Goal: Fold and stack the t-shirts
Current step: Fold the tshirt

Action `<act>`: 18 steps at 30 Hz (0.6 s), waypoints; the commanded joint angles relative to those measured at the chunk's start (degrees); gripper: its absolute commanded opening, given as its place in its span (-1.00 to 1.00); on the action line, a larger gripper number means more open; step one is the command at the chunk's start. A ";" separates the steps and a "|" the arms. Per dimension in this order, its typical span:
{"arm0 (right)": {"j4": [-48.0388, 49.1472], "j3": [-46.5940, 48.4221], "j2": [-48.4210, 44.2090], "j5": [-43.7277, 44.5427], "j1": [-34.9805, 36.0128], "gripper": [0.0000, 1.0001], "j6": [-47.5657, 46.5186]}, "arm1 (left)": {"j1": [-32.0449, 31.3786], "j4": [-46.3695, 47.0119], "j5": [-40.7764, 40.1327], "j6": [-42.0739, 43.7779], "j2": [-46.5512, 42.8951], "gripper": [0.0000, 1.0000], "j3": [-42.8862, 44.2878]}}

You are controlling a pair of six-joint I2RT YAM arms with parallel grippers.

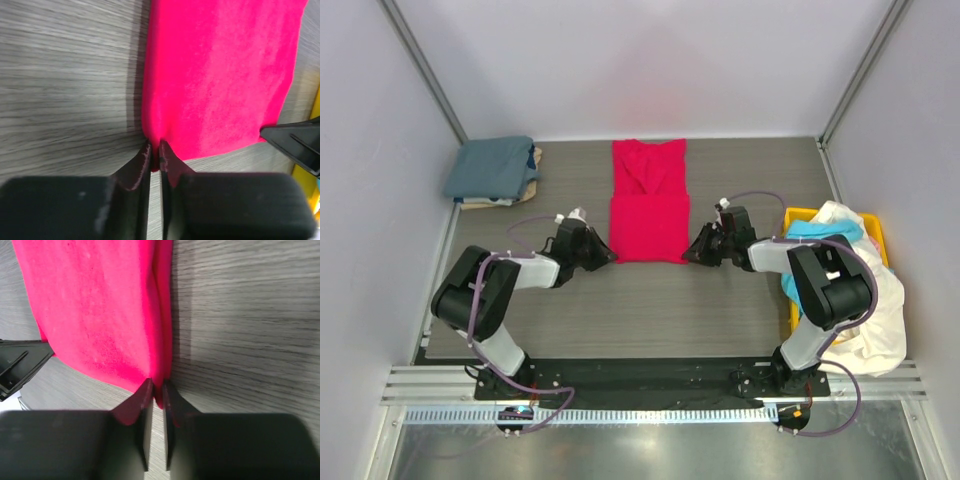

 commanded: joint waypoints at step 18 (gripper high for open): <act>-17.46 -8.71 -23.34 2.14 0.81 -0.98 -0.62 | -12.79 -20.98 -9.63 -2.13 -25.28 -1.00 -5.97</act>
